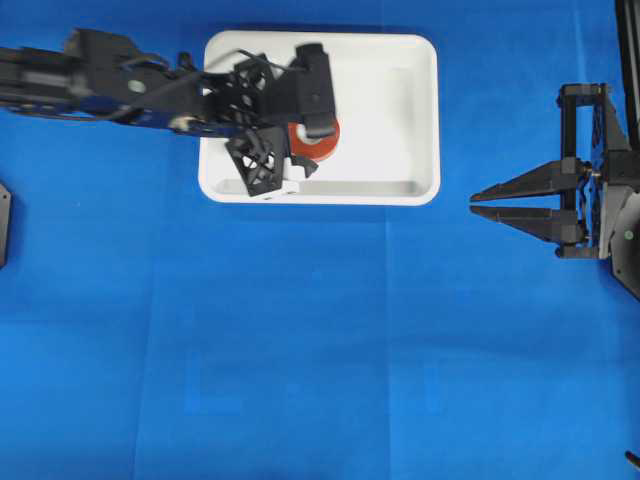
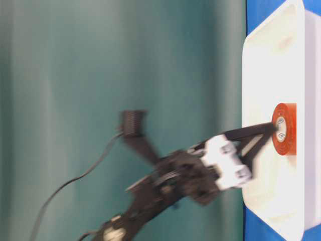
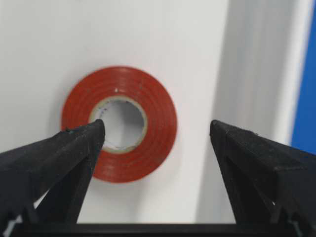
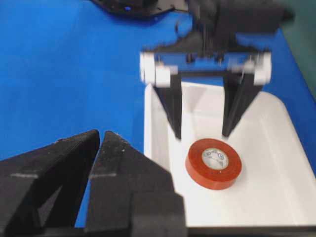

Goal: Place one roll of tape in the white case with the left arm.
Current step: 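Lower the tape into the tray and open the left gripper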

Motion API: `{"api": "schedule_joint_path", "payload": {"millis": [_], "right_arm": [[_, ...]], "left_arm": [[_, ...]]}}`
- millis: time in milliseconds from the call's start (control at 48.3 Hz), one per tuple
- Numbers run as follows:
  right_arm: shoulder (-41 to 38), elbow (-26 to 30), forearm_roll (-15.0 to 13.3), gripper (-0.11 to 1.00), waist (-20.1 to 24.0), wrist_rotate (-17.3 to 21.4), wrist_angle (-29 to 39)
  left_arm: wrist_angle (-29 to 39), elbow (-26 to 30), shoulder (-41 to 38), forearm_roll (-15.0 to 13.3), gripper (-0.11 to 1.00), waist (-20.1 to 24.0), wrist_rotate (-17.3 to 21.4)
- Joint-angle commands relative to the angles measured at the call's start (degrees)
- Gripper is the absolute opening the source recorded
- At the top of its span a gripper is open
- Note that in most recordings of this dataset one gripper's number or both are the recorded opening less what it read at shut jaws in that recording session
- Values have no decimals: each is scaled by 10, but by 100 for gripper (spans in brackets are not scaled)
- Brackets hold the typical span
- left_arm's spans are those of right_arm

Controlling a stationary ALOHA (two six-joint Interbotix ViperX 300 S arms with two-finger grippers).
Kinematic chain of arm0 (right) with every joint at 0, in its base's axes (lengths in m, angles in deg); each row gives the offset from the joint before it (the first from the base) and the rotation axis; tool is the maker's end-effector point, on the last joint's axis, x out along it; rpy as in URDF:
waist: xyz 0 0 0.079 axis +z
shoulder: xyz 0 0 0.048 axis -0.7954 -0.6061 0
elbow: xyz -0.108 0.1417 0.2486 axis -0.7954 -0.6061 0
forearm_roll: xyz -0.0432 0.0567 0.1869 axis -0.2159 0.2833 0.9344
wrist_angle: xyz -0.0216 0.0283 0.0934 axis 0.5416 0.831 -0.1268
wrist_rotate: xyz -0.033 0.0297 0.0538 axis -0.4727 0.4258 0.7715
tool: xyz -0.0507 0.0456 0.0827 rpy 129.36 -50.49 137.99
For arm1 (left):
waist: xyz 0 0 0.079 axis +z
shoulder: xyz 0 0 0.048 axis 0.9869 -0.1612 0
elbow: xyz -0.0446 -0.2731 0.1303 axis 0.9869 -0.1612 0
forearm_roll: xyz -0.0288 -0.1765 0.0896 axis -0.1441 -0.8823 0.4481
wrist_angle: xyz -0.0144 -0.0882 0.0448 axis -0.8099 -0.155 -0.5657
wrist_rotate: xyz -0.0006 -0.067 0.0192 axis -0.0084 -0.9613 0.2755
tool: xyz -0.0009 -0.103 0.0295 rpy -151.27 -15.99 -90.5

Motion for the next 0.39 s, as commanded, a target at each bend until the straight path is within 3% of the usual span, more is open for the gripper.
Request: {"api": "schedule_joint_path", "payload": {"millis": [0,373], "right_arm": [[-1,7,2,29,-2,1,-2],[1,8,2,29,-1,1,-1]], "left_arm": [[0,-4,60,0,83,-11,0],[-19,-80,211,-3,83,-76,-7]]}}
